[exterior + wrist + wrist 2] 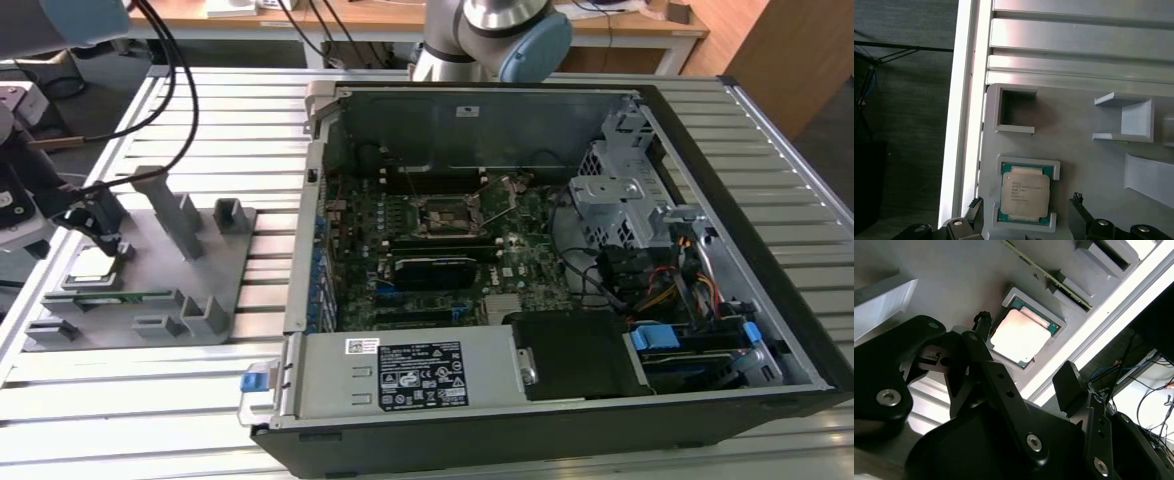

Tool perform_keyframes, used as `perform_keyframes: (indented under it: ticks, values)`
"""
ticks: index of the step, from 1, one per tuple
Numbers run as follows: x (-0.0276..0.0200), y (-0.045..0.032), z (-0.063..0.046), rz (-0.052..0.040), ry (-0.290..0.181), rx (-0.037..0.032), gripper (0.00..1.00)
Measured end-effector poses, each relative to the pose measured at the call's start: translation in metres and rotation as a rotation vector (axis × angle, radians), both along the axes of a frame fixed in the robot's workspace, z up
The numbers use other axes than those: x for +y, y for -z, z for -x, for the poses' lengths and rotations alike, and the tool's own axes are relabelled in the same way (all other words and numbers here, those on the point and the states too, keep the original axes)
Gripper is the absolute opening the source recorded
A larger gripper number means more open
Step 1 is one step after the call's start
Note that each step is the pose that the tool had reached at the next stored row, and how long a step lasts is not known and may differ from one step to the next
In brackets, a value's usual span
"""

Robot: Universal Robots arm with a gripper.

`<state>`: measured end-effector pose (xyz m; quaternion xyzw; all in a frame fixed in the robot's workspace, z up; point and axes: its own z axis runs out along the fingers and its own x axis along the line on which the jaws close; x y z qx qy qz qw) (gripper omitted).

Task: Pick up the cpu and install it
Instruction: 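Pick up the cpu and move it towards the insertion slot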

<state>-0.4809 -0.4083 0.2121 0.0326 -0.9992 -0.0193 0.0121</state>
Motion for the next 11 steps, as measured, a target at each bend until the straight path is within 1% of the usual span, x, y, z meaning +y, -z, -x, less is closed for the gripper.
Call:
perform_keyframes:
  ticks: [11]
  values:
    - [0.0,0.007,0.0001,0.0003,0.0,0.0003,0.76]
